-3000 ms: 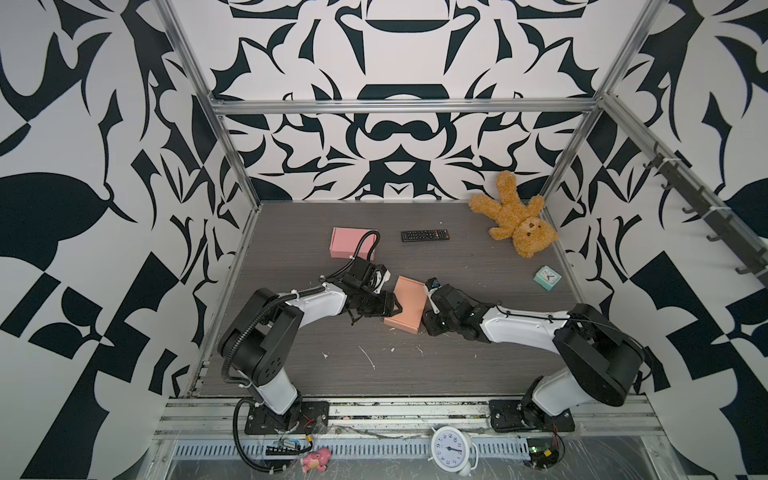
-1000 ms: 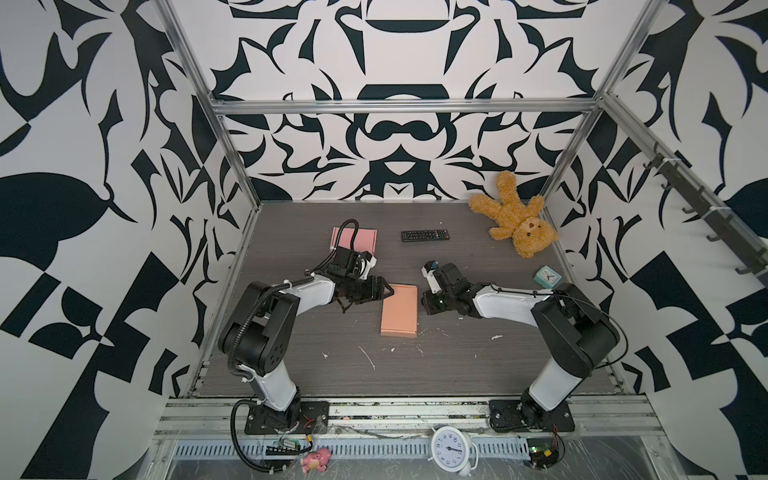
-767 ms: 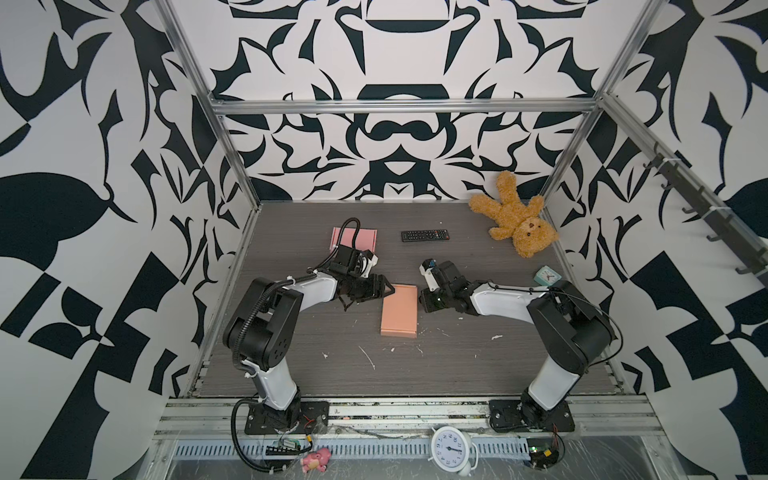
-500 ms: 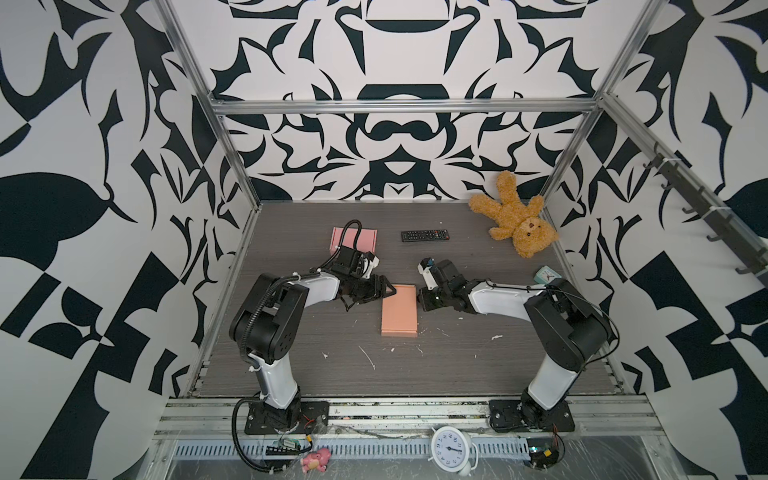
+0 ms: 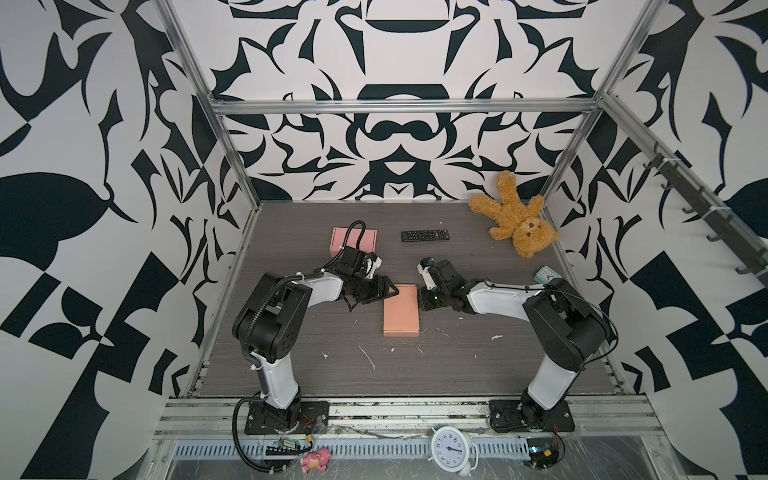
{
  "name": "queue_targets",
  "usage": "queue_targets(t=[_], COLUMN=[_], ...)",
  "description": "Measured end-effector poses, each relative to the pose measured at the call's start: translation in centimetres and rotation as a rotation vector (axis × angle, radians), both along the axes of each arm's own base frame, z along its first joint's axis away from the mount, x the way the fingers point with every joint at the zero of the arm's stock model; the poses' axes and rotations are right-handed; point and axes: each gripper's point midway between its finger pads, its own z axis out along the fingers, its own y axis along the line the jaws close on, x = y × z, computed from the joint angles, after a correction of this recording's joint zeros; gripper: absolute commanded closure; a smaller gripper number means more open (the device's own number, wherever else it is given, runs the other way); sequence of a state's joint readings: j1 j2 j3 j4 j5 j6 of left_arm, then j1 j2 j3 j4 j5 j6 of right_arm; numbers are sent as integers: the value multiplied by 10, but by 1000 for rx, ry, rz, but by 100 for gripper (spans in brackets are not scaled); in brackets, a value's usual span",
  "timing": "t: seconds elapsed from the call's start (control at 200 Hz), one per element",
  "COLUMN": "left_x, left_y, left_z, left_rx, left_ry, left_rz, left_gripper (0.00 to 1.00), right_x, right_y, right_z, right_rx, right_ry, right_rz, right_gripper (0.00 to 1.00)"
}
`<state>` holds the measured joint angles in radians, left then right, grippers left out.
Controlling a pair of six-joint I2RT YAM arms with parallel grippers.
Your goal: Fold the paper box
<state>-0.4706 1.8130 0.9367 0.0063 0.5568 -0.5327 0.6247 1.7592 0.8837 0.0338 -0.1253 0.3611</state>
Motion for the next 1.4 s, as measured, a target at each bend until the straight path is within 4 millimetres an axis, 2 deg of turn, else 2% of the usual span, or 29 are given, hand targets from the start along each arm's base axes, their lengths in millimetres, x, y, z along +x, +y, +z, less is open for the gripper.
queue_targets(t=[0.27, 0.4, 0.605, 0.85, 1.095, 1.4], left_x=[2, 2, -10, -36, -71, -85], left_y=[2, 6, 16, 28, 33, 22], left_z=[0, 1, 10, 20, 23, 19], left_rx=[-3, -8, -8, 6, 17, 43], left_ry=[8, 5, -16, -33, -36, -29], left_rz=[15, 23, 24, 23, 7, -17], left_gripper=[28, 26, 23, 23, 23, 23], right_x=[-1, -11, -28, -48, -79, -96], right_y=[-1, -6, -17, -22, -6, 9], right_z=[0, 0, -1, -1, -2, -2], right_rx=[4, 17, 16, 59, 64, 59], right_ry=[-6, -5, 3, 13, 20, 16], right_rz=[1, 9, 11, 14, 71, 95], right_gripper=[81, 80, 79, 79, 79, 79])
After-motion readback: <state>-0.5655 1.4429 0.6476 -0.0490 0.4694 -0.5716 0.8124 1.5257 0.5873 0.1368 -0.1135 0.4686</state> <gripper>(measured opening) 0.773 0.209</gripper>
